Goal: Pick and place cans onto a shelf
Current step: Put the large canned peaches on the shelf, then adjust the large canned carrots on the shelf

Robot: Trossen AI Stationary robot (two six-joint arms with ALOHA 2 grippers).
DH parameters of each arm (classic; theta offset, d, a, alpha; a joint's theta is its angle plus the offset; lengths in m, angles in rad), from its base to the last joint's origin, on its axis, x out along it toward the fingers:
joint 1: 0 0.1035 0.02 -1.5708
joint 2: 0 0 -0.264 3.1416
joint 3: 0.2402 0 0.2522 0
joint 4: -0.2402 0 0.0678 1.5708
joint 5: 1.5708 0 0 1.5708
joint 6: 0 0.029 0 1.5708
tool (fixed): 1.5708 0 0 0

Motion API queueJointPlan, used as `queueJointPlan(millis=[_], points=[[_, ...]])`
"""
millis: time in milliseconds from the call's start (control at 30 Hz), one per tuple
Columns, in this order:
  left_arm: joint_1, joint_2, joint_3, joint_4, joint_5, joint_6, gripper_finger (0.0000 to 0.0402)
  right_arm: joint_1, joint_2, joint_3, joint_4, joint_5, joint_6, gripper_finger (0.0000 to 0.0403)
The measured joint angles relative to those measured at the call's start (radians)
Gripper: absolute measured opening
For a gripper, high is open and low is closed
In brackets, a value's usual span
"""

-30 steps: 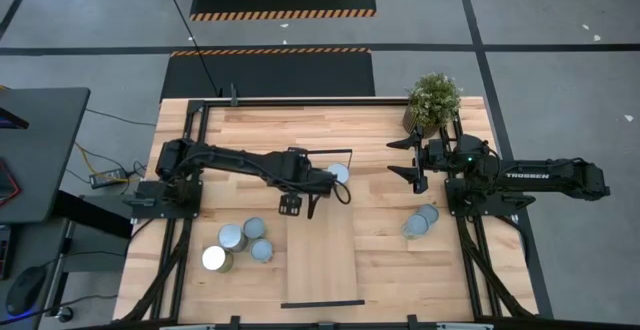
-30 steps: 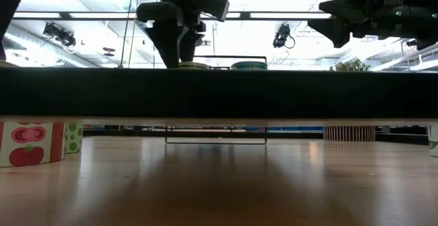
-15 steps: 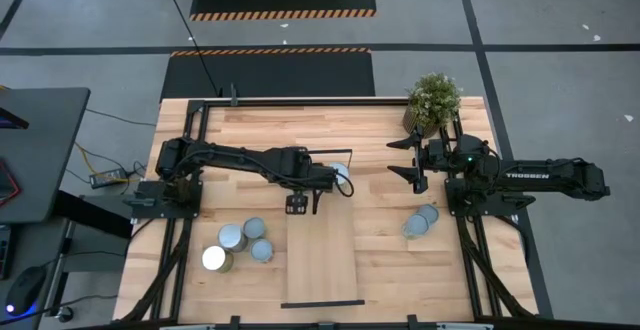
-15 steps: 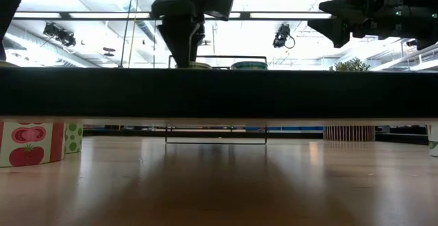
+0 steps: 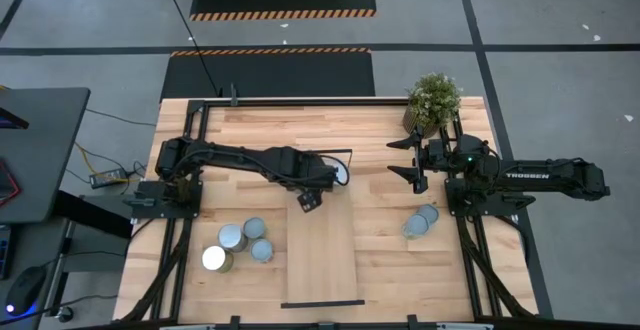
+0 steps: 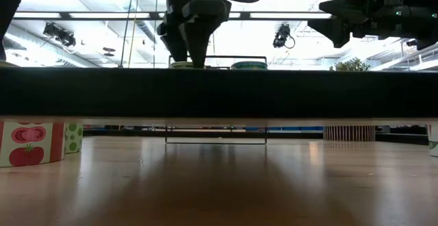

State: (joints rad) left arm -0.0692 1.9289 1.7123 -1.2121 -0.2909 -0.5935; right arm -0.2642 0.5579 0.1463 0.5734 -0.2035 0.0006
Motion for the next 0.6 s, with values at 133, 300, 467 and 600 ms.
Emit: queueJointPlan(millis=[133, 300, 467, 600], points=[[0.005, 0.0, 0.0, 0.002, -0.001, -0.098, 0.0356, 0.0, 0.0, 0.0, 0.0, 0.0, 0.0, 0.0313], [0.009, 0.0, 0.001, 0.019, 0.002, -0.196, 0.0356, 0.0, 0.0, 0.0, 0.0, 0.0, 0.0, 0.0313], [0.01, 0.005, 0.033, 0.027, 0.021, -0.152, 0.0356, 0.0, 0.0, 0.0, 0.0, 0.0, 0.0, 0.0313], [0.004, 0.006, 0.094, 0.027, 0.008, -0.094, 0.0356, 0.0, 0.0, 0.0, 0.0, 0.0, 0.0, 0.0313]])
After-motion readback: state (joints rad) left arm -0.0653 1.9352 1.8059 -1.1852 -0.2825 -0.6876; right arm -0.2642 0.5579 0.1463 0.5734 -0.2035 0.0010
